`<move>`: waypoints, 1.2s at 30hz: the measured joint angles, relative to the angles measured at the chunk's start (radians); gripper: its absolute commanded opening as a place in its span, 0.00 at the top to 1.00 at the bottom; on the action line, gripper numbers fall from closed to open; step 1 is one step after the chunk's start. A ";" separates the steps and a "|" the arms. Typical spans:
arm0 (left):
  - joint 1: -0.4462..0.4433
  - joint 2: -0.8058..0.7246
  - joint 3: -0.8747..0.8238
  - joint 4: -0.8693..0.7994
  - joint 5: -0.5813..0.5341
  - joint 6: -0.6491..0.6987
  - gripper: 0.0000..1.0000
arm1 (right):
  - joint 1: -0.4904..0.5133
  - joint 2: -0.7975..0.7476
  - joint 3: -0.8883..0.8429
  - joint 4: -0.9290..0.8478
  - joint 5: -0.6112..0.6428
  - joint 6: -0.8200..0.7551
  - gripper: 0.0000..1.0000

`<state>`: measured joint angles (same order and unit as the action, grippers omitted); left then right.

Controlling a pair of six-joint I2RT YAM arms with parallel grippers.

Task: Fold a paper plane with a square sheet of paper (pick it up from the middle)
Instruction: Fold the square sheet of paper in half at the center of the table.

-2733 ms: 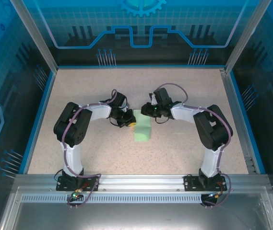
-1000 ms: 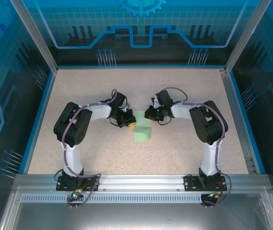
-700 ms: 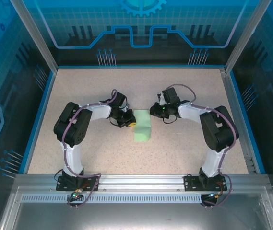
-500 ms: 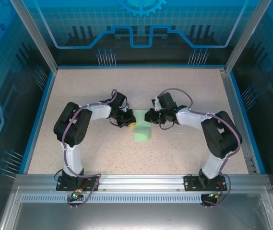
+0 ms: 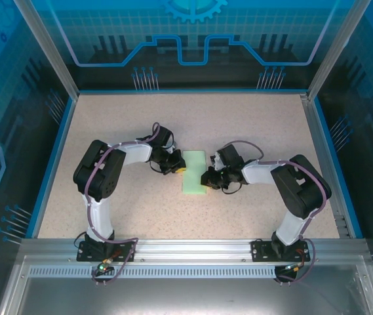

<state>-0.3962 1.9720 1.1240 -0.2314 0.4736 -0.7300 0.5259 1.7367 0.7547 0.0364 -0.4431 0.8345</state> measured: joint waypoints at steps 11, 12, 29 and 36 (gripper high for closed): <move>0.000 0.000 0.000 0.000 0.000 0.000 0.96 | 0.027 -0.031 -0.034 -0.029 -0.003 -0.009 0.87; 0.000 0.000 0.000 0.000 0.000 0.000 0.96 | 0.031 -0.042 -0.043 -0.039 -0.003 -0.013 0.87; 0.000 0.000 0.000 0.000 0.000 0.000 0.97 | 0.038 -0.084 0.174 -0.141 0.057 -0.100 0.85; 0.000 0.000 0.000 0.000 0.000 0.000 0.96 | 0.045 0.088 0.233 -0.105 0.046 -0.103 0.86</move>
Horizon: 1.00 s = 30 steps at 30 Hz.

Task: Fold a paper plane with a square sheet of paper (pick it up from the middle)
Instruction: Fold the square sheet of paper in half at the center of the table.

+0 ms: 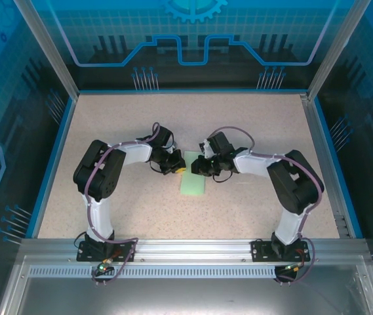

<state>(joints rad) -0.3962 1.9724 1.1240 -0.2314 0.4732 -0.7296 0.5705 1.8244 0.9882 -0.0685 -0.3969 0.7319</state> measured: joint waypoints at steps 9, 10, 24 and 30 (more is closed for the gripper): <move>0.000 0.002 0.000 0.000 0.000 0.000 0.97 | 0.033 0.036 -0.055 0.027 -0.013 0.000 0.86; 0.000 0.002 0.000 0.000 0.000 0.000 0.97 | 0.033 0.029 -0.076 0.051 -0.015 0.000 0.86; -0.002 0.003 0.001 0.000 0.000 0.004 0.97 | 0.032 -0.099 -0.294 0.221 -0.061 -0.025 0.86; -0.002 0.003 0.001 0.000 0.000 0.004 0.97 | 0.019 -0.135 -0.249 0.103 -0.052 -0.050 0.86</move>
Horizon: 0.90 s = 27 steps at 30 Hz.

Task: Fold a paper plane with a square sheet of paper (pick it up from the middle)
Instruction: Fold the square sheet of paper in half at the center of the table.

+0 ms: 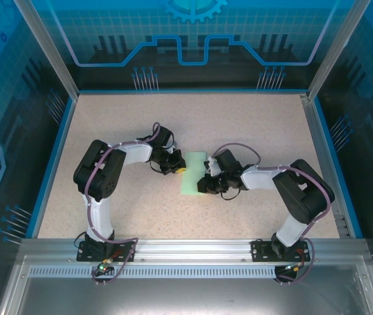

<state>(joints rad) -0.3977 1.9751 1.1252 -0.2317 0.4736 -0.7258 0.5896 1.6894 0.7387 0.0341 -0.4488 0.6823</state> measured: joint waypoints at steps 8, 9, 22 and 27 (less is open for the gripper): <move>0.000 0.000 0.000 0.000 0.000 0.000 0.97 | -0.010 0.135 0.167 0.010 0.004 -0.014 0.86; 0.000 0.000 0.000 0.000 0.000 0.000 0.97 | -0.008 0.143 0.166 0.005 0.005 -0.014 0.86; -0.001 0.001 0.000 0.000 0.002 0.000 0.97 | 0.034 -0.008 -0.040 -0.016 0.029 -0.022 0.86; -0.002 0.002 0.013 -0.016 0.001 0.000 0.94 | 0.040 -0.090 -0.037 -0.149 0.068 -0.035 0.85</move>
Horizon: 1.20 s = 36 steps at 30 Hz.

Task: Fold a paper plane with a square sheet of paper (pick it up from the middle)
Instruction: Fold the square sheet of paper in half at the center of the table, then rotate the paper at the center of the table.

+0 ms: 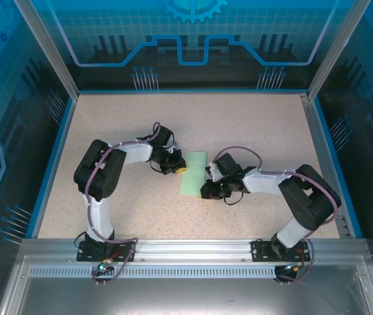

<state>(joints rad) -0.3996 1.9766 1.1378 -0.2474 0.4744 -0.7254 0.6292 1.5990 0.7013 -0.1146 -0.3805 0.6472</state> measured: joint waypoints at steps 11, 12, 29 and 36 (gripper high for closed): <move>-0.023 -0.126 0.019 -0.123 -0.103 -0.009 0.68 | -0.030 0.106 0.352 -0.059 0.189 -0.036 0.85; -0.022 -0.157 0.019 -0.128 -0.117 -0.009 0.68 | -0.030 0.151 0.394 -0.067 0.196 -0.045 0.86; -0.058 -0.364 -0.136 -0.130 -0.179 -0.063 0.65 | -0.050 0.476 0.696 -0.282 0.350 -0.031 0.87; -0.177 -0.368 -0.136 -0.085 -0.136 -0.097 0.69 | -0.147 0.380 0.563 -0.258 0.370 0.082 0.86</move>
<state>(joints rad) -0.5762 1.6089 1.0019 -0.3325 0.3382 -0.8219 0.4820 1.9793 1.2640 -0.3725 -0.0105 0.7292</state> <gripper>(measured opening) 0.327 0.134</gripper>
